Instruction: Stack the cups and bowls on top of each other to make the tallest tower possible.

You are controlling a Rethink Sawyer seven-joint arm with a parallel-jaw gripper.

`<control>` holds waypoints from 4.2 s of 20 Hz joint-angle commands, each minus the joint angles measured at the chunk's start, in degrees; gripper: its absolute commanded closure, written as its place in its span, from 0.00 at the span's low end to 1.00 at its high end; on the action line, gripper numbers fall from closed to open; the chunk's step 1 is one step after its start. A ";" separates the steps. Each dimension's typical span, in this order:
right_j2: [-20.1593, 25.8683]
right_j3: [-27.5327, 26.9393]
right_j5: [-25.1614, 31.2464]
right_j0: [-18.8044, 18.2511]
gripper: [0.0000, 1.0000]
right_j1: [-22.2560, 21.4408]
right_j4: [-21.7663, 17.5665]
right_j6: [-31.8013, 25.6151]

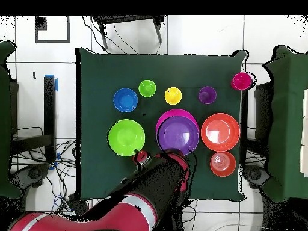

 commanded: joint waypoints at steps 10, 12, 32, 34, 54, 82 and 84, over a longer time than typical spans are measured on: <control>10.94 2.36 -7.68 -2.19 1.00 -4.95 -2.11 -3.77; 10.00 2.19 -6.28 -2.13 1.00 -5.03 -2.03 -4.08; -15.27 -5.53 11.09 17.17 1.00 -13.65 -10.34 7.97; -16.49 -6.75 11.81 18.63 1.00 -12.56 -11.22 9.26; -47.31 -15.68 20.32 33.77 1.00 33.25 -5.21 30.02; -87.16 -8.00 8.57 21.40 1.00 66.61 12.82 30.74; -88.30 -7.60 9.66 20.23 1.00 68.52 14.02 30.78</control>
